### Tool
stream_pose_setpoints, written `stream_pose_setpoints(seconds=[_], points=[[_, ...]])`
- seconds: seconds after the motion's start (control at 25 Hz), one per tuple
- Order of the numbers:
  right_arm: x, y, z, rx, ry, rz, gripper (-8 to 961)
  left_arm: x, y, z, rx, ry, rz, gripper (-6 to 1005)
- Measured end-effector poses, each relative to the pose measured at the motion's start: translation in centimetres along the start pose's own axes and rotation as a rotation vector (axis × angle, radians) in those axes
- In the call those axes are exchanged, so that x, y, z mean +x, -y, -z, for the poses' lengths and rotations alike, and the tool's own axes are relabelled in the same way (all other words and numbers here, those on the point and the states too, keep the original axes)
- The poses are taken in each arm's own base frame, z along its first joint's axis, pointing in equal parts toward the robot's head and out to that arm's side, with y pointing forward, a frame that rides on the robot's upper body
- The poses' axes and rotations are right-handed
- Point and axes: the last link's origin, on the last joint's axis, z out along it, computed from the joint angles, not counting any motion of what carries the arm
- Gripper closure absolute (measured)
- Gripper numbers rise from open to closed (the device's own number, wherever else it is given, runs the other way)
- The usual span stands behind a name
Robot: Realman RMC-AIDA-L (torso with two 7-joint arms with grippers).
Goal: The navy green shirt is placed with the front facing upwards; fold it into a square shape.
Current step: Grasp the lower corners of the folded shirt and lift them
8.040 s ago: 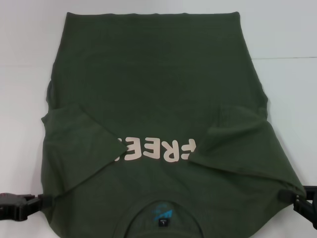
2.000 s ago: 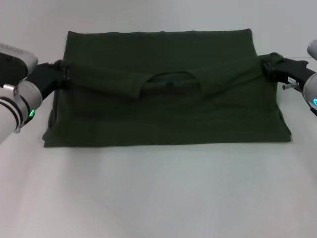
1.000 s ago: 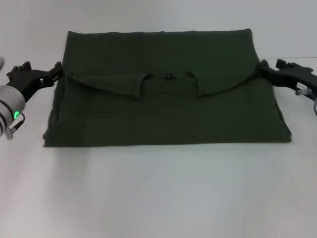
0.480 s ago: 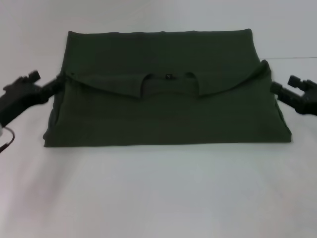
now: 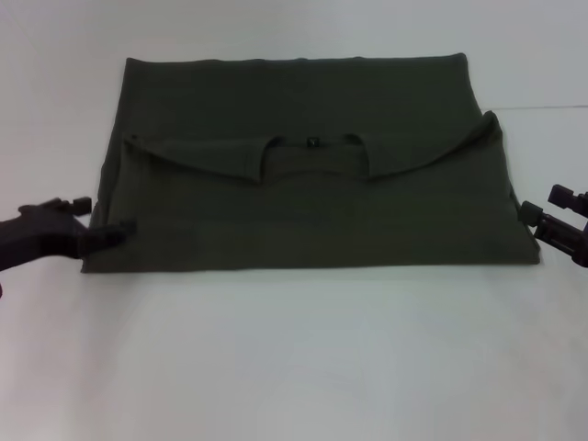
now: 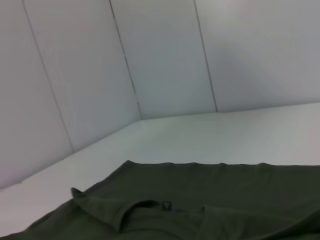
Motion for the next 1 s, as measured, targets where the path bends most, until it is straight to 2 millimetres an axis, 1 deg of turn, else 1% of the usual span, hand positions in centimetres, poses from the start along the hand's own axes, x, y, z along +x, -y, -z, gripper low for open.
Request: stream_pose_setpoints(seconds=[0.2,0.4,0.6,1.0], points=[[0.2,-0.4,-0.2,-0.016,0.002,-0.009,262,0.0,0.7,-1.2,0.056,0.116,-0.043,111],[0.3,-0.7,-0.3,-0.026,0.004,-0.015,263,-0.3,0.7,-1.8,0.071,0.184,-0.05,111],[0.4,-0.7,-0.2,-0.027,0.003,-0.017,263,-0.5,0.8,-1.7,0.076,0.218,-0.029,110],[0.2,-0.8,-0.5,-0.034,0.006,-0.021,264,-0.4,0.9,-1.7,0.082,0.228,-0.004,112]])
